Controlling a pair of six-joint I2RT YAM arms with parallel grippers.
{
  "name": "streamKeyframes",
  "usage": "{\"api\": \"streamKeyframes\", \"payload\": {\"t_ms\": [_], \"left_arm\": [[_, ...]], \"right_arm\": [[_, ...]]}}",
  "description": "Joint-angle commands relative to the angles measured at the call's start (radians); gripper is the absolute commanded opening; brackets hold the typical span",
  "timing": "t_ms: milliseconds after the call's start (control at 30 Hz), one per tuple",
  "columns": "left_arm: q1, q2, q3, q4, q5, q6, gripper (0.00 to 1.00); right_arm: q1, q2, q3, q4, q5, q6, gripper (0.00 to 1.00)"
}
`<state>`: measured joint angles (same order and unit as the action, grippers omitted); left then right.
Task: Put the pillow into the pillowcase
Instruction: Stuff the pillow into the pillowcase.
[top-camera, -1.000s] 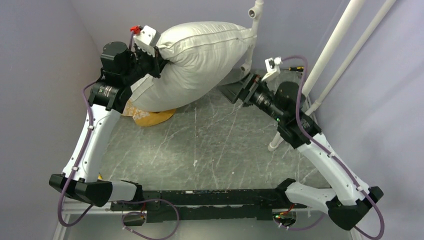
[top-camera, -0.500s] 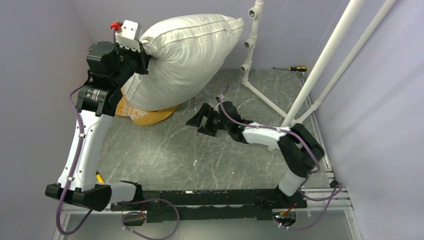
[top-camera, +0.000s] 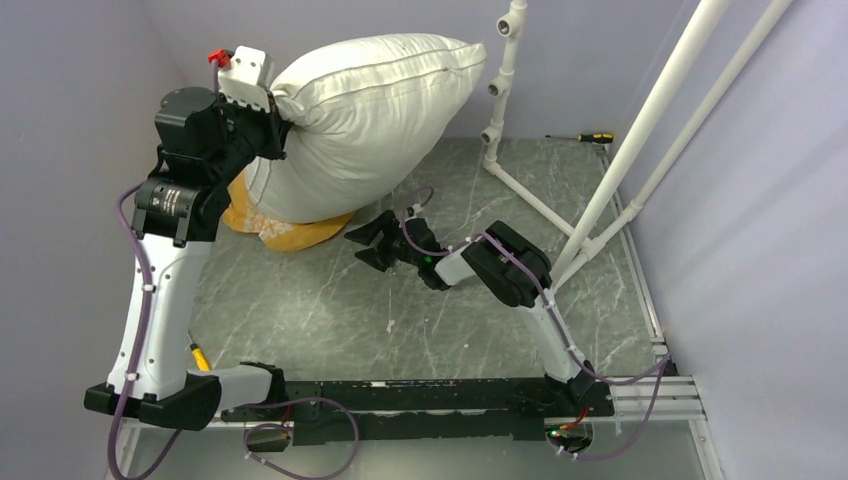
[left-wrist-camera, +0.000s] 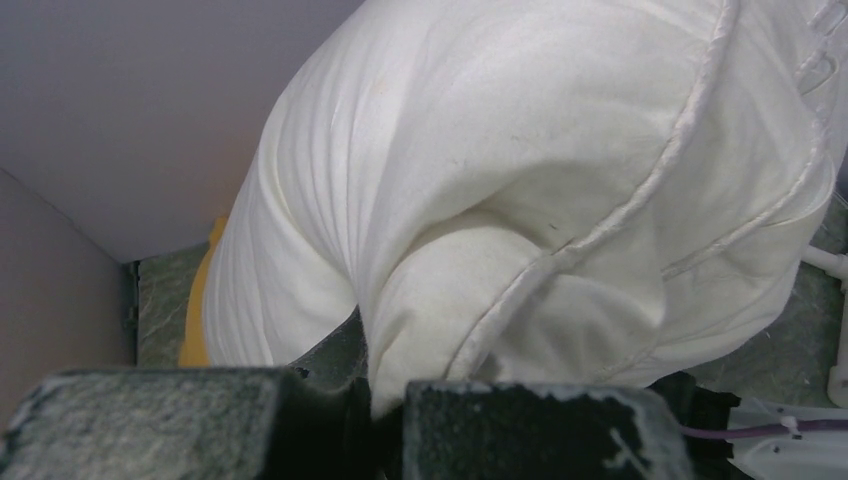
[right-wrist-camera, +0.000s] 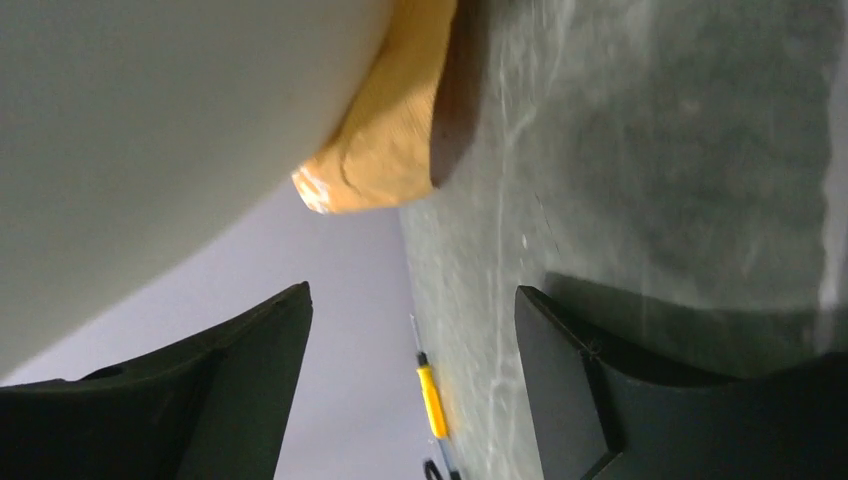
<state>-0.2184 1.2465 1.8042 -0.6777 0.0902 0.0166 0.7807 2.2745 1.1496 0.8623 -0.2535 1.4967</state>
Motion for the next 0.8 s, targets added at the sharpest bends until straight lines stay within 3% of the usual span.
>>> {"api": "streamKeyframes", "payload": {"t_ms": [0,333,600,767], "left_arm": [[0.018,-0.073,0.064,0.092,-0.018,-0.007,0.0],[0.018,-0.09,0.136,0.079,0.039,-0.057,0.0],[0.017,-0.027,0.199,0.063,-0.003,-0.088,0.0],[0.018,-0.01,0.189,0.087,-0.072,-0.096,0.0]], "right_arm": [[0.004,0.103,0.062,0.162,0.121,0.141,0.75],[0.029,0.318,0.323,-0.026,0.127,0.296,0.57],[0.06,0.252,0.329,-0.307,0.153,0.229,0.57],[0.089,0.222,0.282,-0.306,0.15,0.222,0.57]]}}
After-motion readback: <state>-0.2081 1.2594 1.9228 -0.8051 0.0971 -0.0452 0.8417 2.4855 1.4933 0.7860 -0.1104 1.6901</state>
